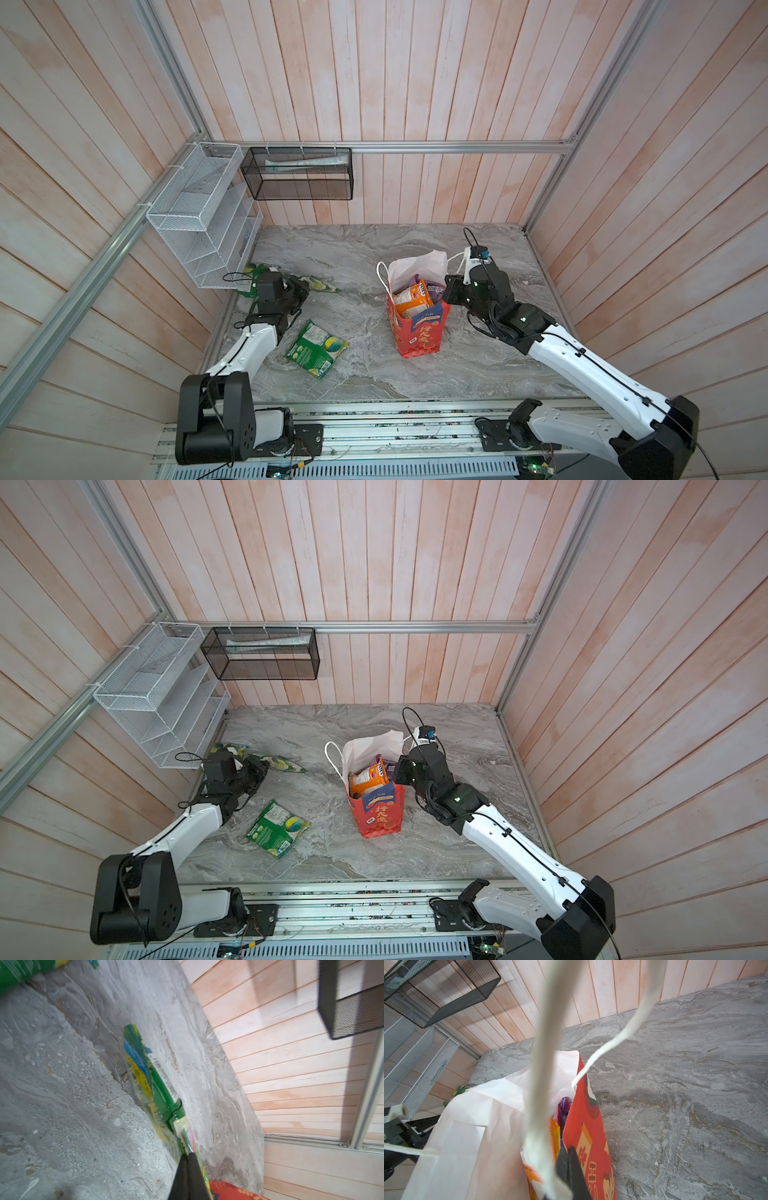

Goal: Place the snacks into the paper bag
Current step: 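Lift the green packet with the left gripper and carry it toward the bag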

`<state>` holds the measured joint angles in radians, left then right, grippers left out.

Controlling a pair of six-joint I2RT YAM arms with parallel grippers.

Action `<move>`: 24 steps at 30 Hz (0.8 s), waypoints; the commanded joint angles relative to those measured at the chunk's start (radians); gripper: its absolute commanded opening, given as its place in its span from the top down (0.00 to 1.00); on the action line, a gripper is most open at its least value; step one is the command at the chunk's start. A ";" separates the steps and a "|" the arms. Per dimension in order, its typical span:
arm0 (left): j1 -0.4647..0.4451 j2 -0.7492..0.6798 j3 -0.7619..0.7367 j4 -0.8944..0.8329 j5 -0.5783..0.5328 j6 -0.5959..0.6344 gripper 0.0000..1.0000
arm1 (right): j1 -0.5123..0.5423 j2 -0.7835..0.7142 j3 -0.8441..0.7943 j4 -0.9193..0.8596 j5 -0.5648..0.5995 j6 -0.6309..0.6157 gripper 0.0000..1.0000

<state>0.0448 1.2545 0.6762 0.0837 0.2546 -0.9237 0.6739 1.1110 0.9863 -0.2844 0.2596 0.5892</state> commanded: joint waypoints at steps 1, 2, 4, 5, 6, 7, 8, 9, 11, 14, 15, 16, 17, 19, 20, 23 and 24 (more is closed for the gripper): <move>-0.008 -0.092 0.012 -0.091 -0.048 0.047 1.00 | 0.003 0.000 0.010 -0.002 -0.005 -0.026 1.00; -0.011 -0.116 0.030 -0.114 -0.046 0.054 1.00 | 0.003 0.001 0.009 -0.003 -0.004 -0.025 1.00; -0.026 -0.165 0.068 -0.166 -0.050 0.069 1.00 | 0.003 0.002 0.012 -0.003 -0.005 -0.028 1.00; -0.035 -0.186 0.086 -0.185 -0.054 0.074 1.00 | 0.003 0.003 0.012 -0.002 -0.005 -0.028 1.00; -0.050 -0.208 0.109 -0.209 -0.066 0.079 1.00 | 0.003 0.003 0.012 -0.004 -0.007 -0.029 1.00; -0.071 -0.228 0.132 -0.232 -0.080 0.089 1.00 | 0.003 0.003 0.014 -0.006 -0.007 -0.031 1.00; -0.090 -0.241 0.157 -0.252 -0.095 0.101 1.00 | 0.004 0.002 0.013 -0.006 -0.008 -0.031 1.00; -0.117 -0.252 0.187 -0.281 -0.117 0.111 1.00 | 0.004 0.001 0.013 -0.004 -0.006 -0.031 1.00; -0.161 -0.267 0.236 -0.308 -0.142 0.123 1.00 | 0.003 0.000 0.011 -0.003 -0.011 -0.031 1.00; -0.210 -0.273 0.326 -0.337 -0.152 0.124 1.00 | 0.004 0.004 0.013 -0.001 -0.018 -0.031 1.00; -0.226 -0.272 0.362 -0.348 -0.152 0.123 1.00 | 0.003 0.007 0.014 -0.002 -0.017 -0.032 1.00; -0.244 -0.267 0.399 -0.351 -0.148 0.124 1.00 | 0.003 0.008 0.015 -0.002 -0.016 -0.032 1.00; -0.263 -0.261 0.438 -0.359 -0.149 0.126 1.00 | 0.003 0.008 0.017 -0.002 -0.014 -0.035 1.00; -0.304 -0.232 0.540 -0.386 -0.149 0.140 1.00 | 0.003 0.010 0.018 -0.003 -0.013 -0.038 1.00; -0.325 -0.218 0.592 -0.404 -0.154 0.145 1.00 | 0.004 0.011 0.018 -0.003 -0.014 -0.038 1.00; -0.408 -0.161 0.744 -0.427 -0.167 0.181 1.00 | 0.003 0.013 0.019 -0.002 -0.020 -0.040 1.00; -0.443 -0.136 0.799 -0.437 -0.174 0.200 1.00 | 0.003 0.015 0.021 -0.004 -0.021 -0.042 1.00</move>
<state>-0.3439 1.0878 1.3678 -0.3428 0.1028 -0.7876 0.6739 1.1110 0.9863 -0.2844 0.2516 0.5701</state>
